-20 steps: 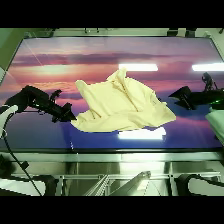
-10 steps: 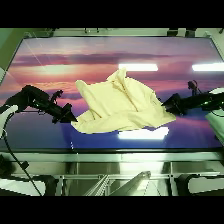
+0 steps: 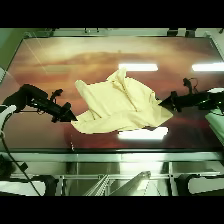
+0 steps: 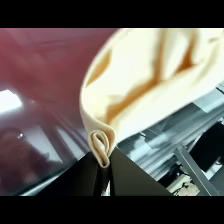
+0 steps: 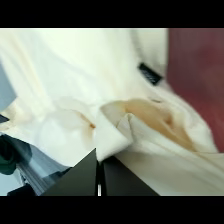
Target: Fold the shirts.
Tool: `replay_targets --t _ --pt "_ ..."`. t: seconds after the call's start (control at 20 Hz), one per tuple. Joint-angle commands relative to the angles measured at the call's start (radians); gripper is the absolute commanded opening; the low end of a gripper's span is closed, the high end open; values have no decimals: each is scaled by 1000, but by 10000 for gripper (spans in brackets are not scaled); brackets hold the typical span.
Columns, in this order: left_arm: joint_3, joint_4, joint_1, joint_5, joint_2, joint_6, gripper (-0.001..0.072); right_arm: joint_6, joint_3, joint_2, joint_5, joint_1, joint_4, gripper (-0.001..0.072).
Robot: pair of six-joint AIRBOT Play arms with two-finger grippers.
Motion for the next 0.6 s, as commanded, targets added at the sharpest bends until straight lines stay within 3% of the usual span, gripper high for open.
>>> replay_targets --t 0.0,0.15,0.25,0.35,0.45,0.55 --pt "2 -264 41 67 192 125 23 -97 0 208 101 -31 110 21" --pt "94 -529 161 62 559 174 24 -222 1 580 158 -113 374 21" --pt "267 -519 272 -28 795 175 24 -274 14 854 98 -228 520 21" --pt "500 -452 431 -146 972 166 23 -319 56 1094 -82 -365 525 20" --pt "726 -350 564 -142 1020 161 23 -385 100 1247 -242 -473 525 20" --pt "887 -347 590 -151 969 157 23 -428 164 1313 -324 -541 525 19"
